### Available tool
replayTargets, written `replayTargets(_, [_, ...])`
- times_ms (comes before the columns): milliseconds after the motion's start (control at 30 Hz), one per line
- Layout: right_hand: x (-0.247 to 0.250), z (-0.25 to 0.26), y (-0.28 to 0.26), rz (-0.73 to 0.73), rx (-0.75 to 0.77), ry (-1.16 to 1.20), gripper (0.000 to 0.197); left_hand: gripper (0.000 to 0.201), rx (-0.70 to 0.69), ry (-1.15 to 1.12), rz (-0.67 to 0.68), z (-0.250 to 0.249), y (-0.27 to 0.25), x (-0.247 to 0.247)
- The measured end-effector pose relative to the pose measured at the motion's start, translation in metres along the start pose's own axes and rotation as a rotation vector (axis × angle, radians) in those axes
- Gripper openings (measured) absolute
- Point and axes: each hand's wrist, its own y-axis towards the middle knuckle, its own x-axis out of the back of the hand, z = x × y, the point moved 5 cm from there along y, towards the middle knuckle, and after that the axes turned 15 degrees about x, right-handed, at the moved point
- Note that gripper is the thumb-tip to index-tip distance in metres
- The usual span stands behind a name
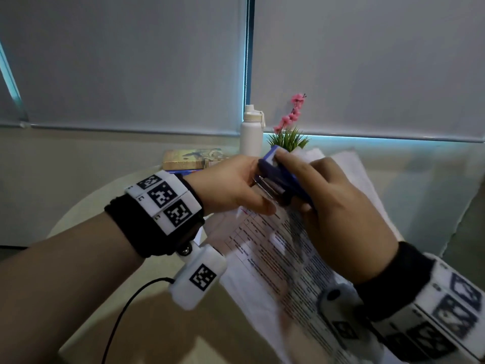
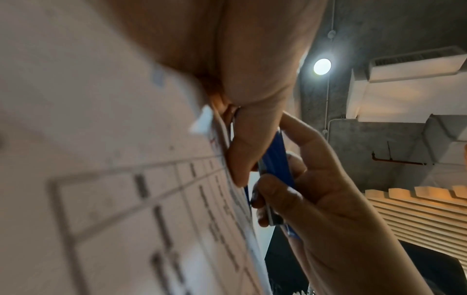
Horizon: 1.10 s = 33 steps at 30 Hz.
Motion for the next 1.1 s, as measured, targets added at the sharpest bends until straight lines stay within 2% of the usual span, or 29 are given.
replayTargets(67, [0.0, -0.002, 0.002, -0.007, 0.028, -0.051, 0.059, 0.037, 0.016, -0.012, -0.018, 0.002, 0.0, 0.003])
replayTargets(100, [-0.001, -0.006, 0.002, -0.013, 0.011, -0.003, 0.061, 0.039, 0.027, -0.022, -0.017, 0.005, 0.0, 0.005])
replayTargets(200, [-0.005, -0.023, -0.005, -0.07, -0.18, 0.341, 0.059, 0.042, 0.06, -0.094, -0.02, 0.016, -0.002, 0.015])
replayTargets(267, [-0.007, -0.041, -0.021, -0.168, -0.372, 0.591, 0.048, 0.043, 0.075, -0.153, -0.062, 0.026, -0.006, 0.026])
replayTargets(400, [-0.009, -0.066, -0.07, -0.383, -0.711, 1.008, 0.005, 0.044, 0.011, -0.26, -0.17, 0.048, -0.024, 0.045])
replayTargets(500, [-0.006, -0.078, -0.108, -0.496, -0.859, 1.064, 0.039, 0.047, -0.035, -0.396, -0.235, 0.064, -0.032, 0.063])
replayTargets(567, [-0.009, -0.082, -0.123, -0.521, -0.931, 1.147, 0.027, 0.057, -0.051, -0.468, -0.253, 0.07, -0.036, 0.072])
replayTargets(667, [-0.031, -0.081, -0.127, -0.438, -1.005, 1.418, 0.018, 0.051, -0.083, -0.512, -0.278, 0.073, -0.041, 0.077])
replayTargets(700, [-0.039, -0.077, -0.124, -0.388, -1.016, 1.508, 0.022, 0.055, -0.097, -0.511, -0.256, 0.072, -0.043, 0.075])
replayTargets(767, [-0.053, -0.072, -0.116, -0.288, -1.006, 1.604, 0.043, 0.068, -0.106, -0.487, -0.227, 0.073, -0.045, 0.071])
replayTargets(900, [-0.071, -0.071, -0.11, -0.206, -1.036, 1.634, 0.057, 0.069, -0.11, -0.463, -0.216, 0.073, -0.048, 0.069])
replayTargets(1000, [-0.071, -0.077, -0.11, -0.253, -1.004, 1.589, 0.076, 0.057, -0.076, -0.416, -0.251, 0.083, -0.05, 0.073])
replayTargets(1067, [-0.062, -0.081, -0.109, -0.281, -0.946, 1.491, 0.083, 0.059, -0.035, -0.247, -0.326, 0.089, -0.051, 0.079])
replayTargets(1100, [-0.055, -0.082, -0.106, -0.281, -0.898, 1.435, 0.083, 0.063, -0.017, -0.101, -0.407, 0.088, -0.052, 0.083])
